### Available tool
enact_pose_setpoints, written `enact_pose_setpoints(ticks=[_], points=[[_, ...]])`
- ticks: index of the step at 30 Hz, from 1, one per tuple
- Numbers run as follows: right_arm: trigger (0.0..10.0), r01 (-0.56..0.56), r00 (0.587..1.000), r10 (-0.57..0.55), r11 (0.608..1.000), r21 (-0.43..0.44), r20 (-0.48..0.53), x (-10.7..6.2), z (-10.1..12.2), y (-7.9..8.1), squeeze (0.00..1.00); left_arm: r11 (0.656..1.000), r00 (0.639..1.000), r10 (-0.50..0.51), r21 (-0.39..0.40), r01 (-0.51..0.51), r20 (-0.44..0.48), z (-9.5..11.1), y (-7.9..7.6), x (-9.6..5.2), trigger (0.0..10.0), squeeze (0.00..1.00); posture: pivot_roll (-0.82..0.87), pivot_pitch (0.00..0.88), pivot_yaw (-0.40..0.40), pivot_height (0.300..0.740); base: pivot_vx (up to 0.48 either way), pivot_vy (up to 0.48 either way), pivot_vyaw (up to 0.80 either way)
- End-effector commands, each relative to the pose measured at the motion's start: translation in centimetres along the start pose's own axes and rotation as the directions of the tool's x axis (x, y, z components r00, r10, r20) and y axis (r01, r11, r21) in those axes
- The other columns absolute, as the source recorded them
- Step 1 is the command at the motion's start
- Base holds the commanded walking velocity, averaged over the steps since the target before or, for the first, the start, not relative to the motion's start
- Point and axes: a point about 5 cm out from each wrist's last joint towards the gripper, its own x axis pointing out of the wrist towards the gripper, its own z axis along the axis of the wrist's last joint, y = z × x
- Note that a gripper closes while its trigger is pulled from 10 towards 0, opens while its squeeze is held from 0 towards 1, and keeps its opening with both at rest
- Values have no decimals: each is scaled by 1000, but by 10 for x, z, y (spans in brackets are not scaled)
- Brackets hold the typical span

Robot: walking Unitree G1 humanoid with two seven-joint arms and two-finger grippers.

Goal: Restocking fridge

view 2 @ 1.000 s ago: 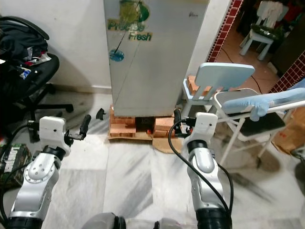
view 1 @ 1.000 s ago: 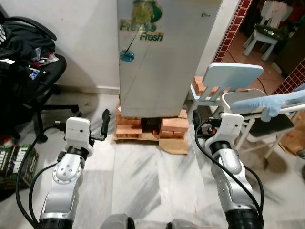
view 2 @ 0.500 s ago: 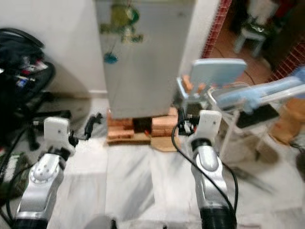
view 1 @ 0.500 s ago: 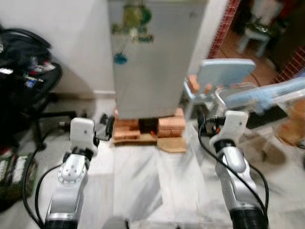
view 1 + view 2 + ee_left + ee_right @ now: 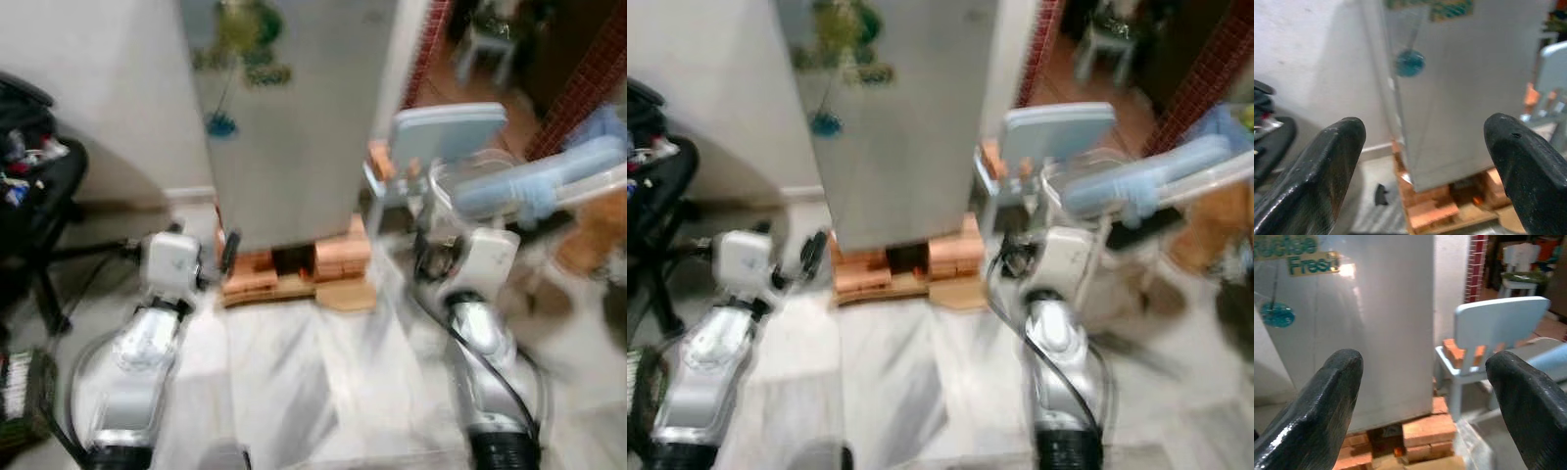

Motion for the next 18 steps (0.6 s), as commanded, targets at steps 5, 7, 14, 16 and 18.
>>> enact_pose_setpoints(ticks=[5,7,14,16,18], points=[[10000,41,999,-41,999,-20,7,-2,2,-13,0,1000,1000,-12,-15,12,-5,1,-9,1,10000,0,34,47,-43,740,0,0,0],[10000,41,999,-41,999,-20,7,-1,2,-13,0,1000,1000,-11,-14,11,-6,1,-10,1,10000,0,36,45,-48,740,0,0,0],[10000,38,999,-37,999,-24,8,1,2,-13,0,1000,1000,15,-10,-15,-13,0,-9,2,10000,0,40,43,-55,740,0,0,0],[10000,37,999,-36,999,-25,9,1,2,-13,0,1000,1000,21,-9,-21,-14,0,-9,2,10000,0,40,43,-55,740,0,0,0],[10000,35,999,-35,999,-25,10,1,2,-12,0,1000,1000,5,9,-5,-27,-1,-10,1,10000,0,40,42,-55,740,0,0,0]])
